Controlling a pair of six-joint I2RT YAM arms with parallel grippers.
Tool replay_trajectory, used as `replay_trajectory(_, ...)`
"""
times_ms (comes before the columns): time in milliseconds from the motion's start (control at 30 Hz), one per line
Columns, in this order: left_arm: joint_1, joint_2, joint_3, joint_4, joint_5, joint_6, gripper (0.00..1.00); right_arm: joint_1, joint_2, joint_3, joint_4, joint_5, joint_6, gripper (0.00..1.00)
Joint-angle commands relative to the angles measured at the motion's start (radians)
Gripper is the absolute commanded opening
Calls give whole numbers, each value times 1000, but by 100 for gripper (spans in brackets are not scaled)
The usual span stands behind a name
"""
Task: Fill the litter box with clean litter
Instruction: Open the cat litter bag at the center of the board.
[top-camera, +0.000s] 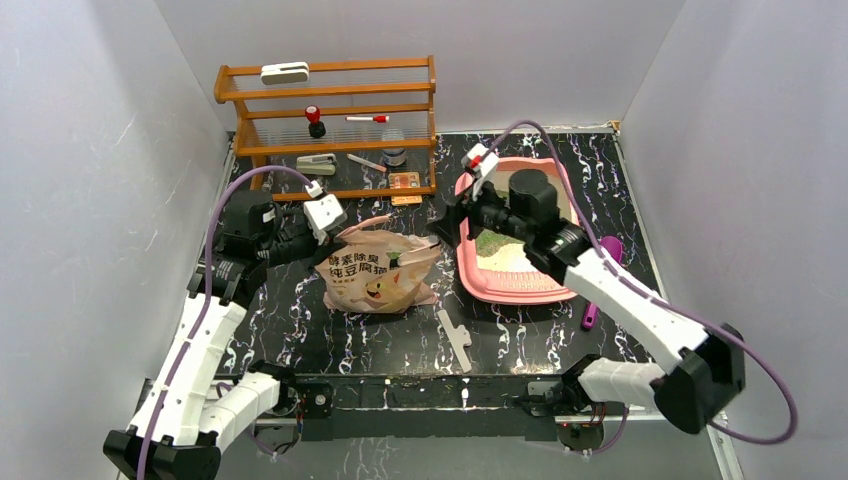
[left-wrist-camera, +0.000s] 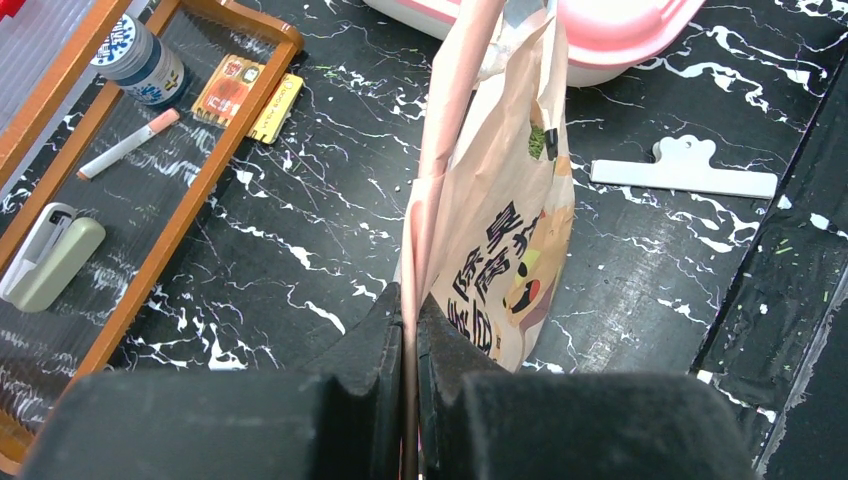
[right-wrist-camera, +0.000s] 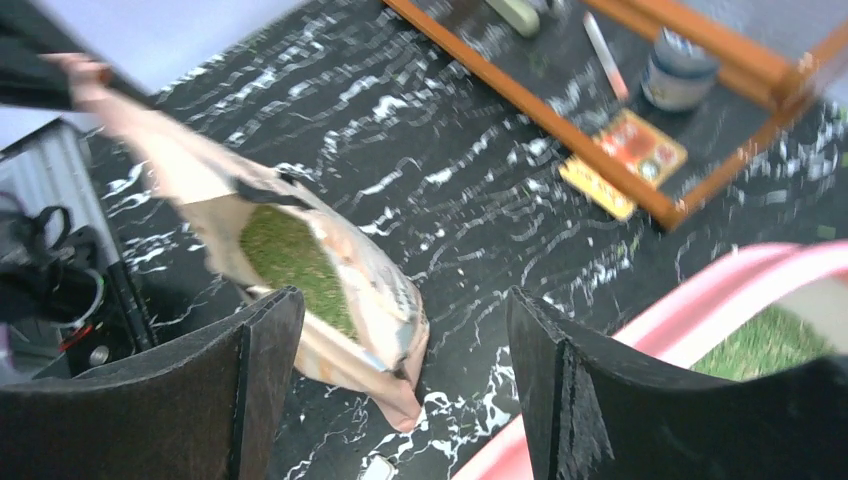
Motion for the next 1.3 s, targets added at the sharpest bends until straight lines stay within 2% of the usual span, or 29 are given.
replay_trajectory(0,7,-49,17,89,60,-6,0,-2,-93,-35,89,-255,-213,82)
replay_trajectory(167,7,-37,24,88,63,4,0,6,-29,-27,12,-504,-448,80)
replay_trajectory(233,7,-38,26,88,62,4,0,11,-2,-13,14,-510,-499,72)
replay_trajectory(333,7,-40,32,88,66,-1,0,19,30,-9,-46,-641,-753,69)
replay_trajectory(433,7,-43,33,88,69,-5,0,28,47,-3,-16,-637,-811,70)
replay_trajectory(767,7,-30,40,81,60,-4,0,60,166,111,-212,-609,-978,60)
replay_trajectory(967,7,-23,45,80,65,-3,0,68,230,151,-238,-564,-1008,58)
replay_trajectory(1067,7,-25,44,76,59,2,0,69,236,177,-294,-562,-1017,48)
replay_trajectory(1133,7,-25,41,76,50,5,0,75,228,185,-328,-575,-1001,36)
replay_trajectory(1233,7,-21,37,74,35,10,0,94,202,180,-364,-622,-932,6)
replay_trajectory(1267,7,-18,35,77,32,10,0,108,187,168,-363,-634,-908,0)
